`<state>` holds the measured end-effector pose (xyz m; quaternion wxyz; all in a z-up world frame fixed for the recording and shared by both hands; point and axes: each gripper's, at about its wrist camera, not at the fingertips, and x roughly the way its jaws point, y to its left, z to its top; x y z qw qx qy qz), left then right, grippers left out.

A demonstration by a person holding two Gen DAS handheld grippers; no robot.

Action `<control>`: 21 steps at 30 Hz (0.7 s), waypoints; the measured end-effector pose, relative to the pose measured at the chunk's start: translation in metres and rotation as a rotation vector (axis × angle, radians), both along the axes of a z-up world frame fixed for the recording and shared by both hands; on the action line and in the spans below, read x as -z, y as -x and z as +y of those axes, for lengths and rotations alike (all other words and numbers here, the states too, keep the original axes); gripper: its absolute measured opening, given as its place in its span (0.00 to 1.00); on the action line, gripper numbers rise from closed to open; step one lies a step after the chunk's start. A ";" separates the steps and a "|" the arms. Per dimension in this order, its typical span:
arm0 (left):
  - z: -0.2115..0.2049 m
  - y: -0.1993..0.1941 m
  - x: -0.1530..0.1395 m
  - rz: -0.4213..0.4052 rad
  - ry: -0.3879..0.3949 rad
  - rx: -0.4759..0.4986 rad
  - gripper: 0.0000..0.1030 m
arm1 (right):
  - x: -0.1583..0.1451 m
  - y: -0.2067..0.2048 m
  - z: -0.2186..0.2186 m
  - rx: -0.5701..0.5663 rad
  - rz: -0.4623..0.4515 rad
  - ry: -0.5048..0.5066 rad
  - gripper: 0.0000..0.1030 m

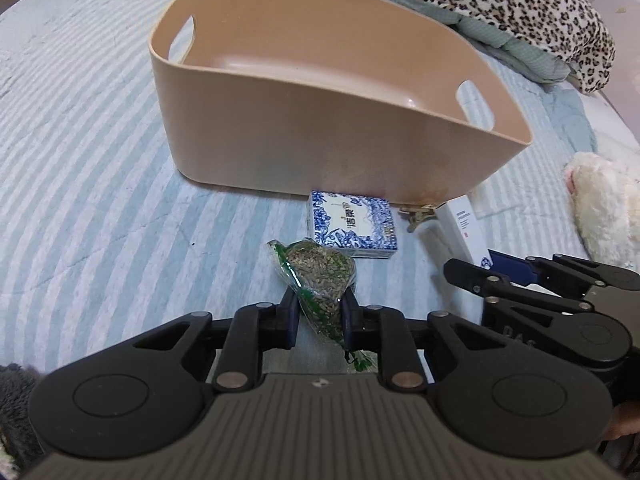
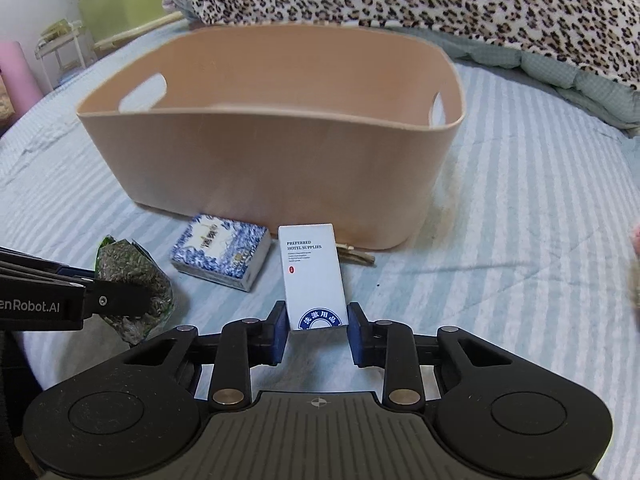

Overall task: Organize objects
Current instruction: 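Carry the herb bag and white box into the basket and open both tools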

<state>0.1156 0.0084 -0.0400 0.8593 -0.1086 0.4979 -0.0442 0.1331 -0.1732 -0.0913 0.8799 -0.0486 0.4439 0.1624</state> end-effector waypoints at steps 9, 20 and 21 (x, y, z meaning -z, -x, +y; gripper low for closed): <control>0.007 0.010 -0.051 -0.140 -0.026 0.009 0.22 | -0.058 0.017 -0.024 0.003 -0.106 -0.093 0.28; -0.004 -0.033 -0.100 -0.302 -0.132 0.023 0.22 | -0.121 -0.018 -0.020 0.045 -0.279 -0.137 0.28; -0.006 -0.041 -0.099 -0.306 -0.143 0.025 0.22 | -0.122 -0.024 -0.018 0.051 -0.284 -0.139 0.28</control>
